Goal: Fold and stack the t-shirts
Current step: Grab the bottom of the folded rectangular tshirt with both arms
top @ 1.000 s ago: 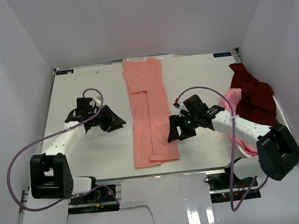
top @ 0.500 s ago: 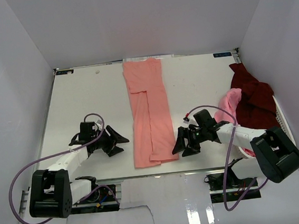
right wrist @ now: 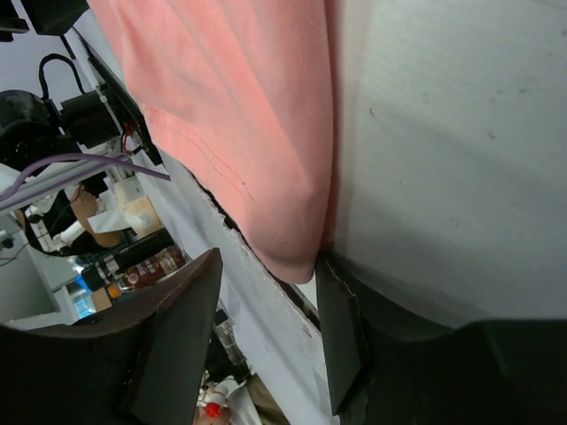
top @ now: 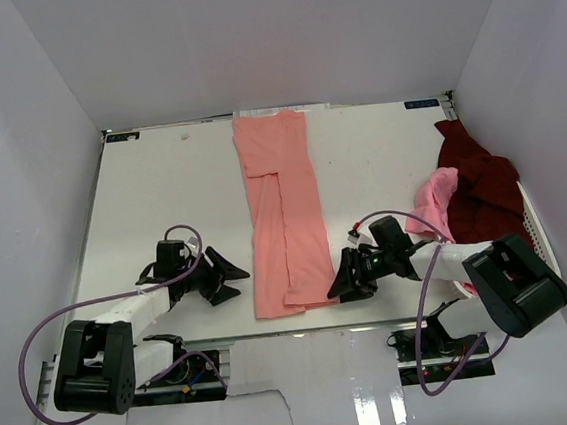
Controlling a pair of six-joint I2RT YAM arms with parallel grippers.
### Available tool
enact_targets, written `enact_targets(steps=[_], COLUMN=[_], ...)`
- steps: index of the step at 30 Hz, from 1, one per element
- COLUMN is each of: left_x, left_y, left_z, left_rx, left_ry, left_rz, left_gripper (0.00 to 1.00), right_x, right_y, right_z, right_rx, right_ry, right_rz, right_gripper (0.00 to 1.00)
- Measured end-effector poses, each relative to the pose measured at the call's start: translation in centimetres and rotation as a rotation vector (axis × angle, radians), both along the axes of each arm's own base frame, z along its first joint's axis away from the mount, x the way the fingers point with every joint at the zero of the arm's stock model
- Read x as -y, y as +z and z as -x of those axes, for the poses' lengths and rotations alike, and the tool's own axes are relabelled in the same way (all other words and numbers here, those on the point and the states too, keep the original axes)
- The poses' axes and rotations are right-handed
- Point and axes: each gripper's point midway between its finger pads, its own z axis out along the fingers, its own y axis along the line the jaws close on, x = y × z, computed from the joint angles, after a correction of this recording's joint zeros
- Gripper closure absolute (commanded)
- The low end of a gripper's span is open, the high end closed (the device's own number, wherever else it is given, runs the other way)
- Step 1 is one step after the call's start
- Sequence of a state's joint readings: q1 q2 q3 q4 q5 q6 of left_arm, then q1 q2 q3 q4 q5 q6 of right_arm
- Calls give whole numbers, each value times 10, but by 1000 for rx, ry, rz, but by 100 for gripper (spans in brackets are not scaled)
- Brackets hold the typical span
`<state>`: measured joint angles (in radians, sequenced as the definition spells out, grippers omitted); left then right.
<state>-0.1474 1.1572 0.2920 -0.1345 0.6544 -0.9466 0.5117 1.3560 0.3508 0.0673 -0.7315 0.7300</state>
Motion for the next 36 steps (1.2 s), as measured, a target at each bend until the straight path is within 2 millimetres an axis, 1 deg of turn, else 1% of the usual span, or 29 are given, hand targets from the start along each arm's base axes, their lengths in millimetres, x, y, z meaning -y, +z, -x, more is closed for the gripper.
enact_targets(steps=[1,2,7,8,9,13,16,17,21,28,36], left_x=[1,2,6,7,8,13,16,17,19,29,31], left_y=[0,0,0,0,0,0,0,0,-2,-5,-7], left_z=[1,2,6,7,9,14,19,20,27,48,56], left_rx=[0,0,-6,-7,-10,-15,-16,-15,-13,-47,-88], left_ry=[-3,-6,-20,-23,-26,-48,-64,-66,-73,-112,-108], left_rz=[2,5,12,13,15,20,20,19,14,20,16], left_gripper=[30,30,30,30,30,30,30,30,32,34,35], right_x=[0,0,1,2,2,2,2,2,2,2,3], right_y=[-1,-3,-11,-12,-13,-15,-15,-15,-16,-15,-15], right_z=[1,2,6,6,5,6,6,6,6,3,2], right_rx=[-5,-12,-42,-42,-40,-40,-37,-36,-35,-23,-16], right_ry=[1,0,-7,-8,-9,-11,-9,-10,-9,-4,-5], right_rz=[-4,-5,7,9,12,17,17,18,21,31,40], right_gripper=[50,58,75,83,85,86,89,92,92,92,92])
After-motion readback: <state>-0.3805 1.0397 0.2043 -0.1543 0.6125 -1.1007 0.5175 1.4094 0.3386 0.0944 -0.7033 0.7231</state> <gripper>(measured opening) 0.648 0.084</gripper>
